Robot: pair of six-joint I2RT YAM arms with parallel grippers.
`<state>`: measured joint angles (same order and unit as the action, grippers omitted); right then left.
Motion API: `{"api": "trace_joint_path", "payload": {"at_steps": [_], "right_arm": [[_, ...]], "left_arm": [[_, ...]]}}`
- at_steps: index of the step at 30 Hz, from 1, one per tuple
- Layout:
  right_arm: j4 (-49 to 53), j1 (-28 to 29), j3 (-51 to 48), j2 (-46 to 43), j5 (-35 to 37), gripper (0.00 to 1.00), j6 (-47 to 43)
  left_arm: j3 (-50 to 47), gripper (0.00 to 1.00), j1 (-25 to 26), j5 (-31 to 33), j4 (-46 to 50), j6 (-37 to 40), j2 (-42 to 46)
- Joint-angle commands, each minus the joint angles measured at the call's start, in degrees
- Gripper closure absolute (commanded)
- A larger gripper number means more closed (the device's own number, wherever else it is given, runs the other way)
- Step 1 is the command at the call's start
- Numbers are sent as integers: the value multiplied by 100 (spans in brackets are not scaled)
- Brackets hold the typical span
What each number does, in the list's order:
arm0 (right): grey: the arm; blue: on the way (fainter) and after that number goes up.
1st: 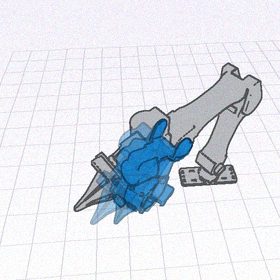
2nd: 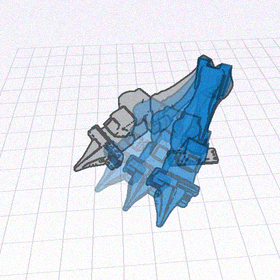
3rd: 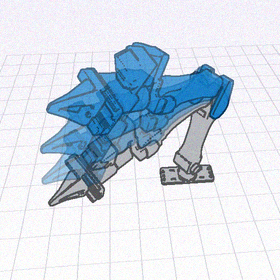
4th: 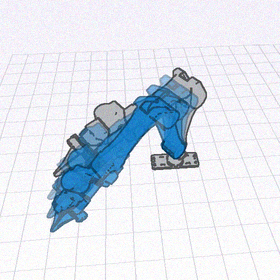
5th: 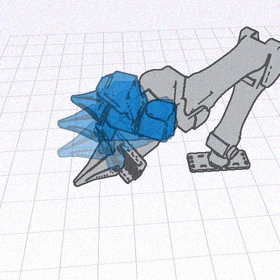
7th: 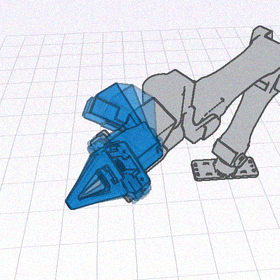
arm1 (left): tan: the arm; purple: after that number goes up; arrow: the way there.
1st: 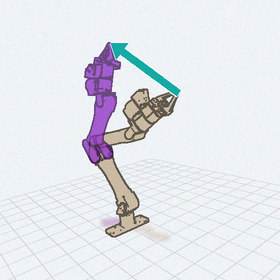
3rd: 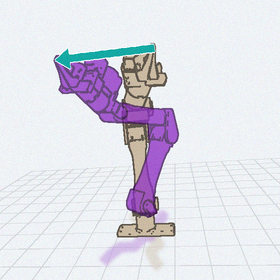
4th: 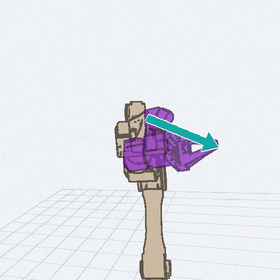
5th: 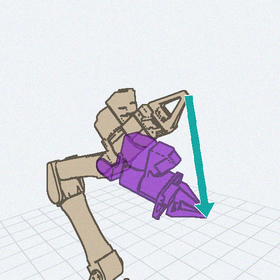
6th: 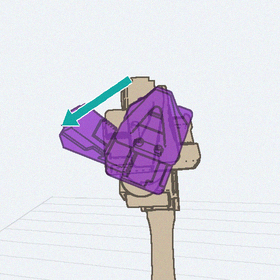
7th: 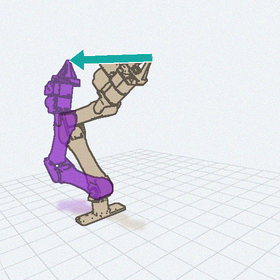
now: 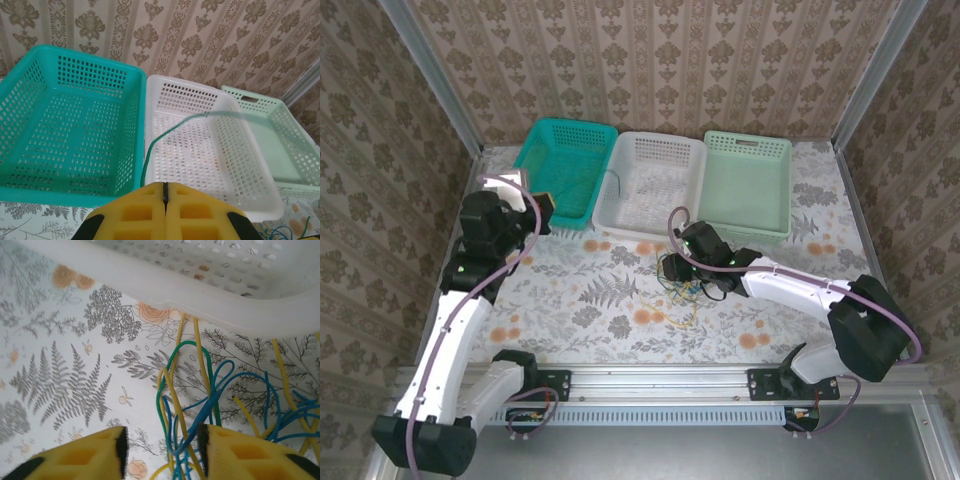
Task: Untangle the cables
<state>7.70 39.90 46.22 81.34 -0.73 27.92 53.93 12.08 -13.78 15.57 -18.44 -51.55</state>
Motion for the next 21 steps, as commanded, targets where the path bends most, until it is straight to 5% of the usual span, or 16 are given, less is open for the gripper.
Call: {"api": "trace_joint_path", "payload": {"at_steps": [1, 11, 21], "right_arm": [[-145, 47, -95, -318, -14, 42, 126], [-868, 166, -128, -1051, 545, 22, 387], [-2262, 176, -223, -862, 1390, 14, 211]], "left_arm": [[118, 100, 26, -506, -301, -136, -244], [-362, 100, 616, -657, -1120, -722, -283], [-511, 100, 1233, -801, -1573, -1308, -454]]}}
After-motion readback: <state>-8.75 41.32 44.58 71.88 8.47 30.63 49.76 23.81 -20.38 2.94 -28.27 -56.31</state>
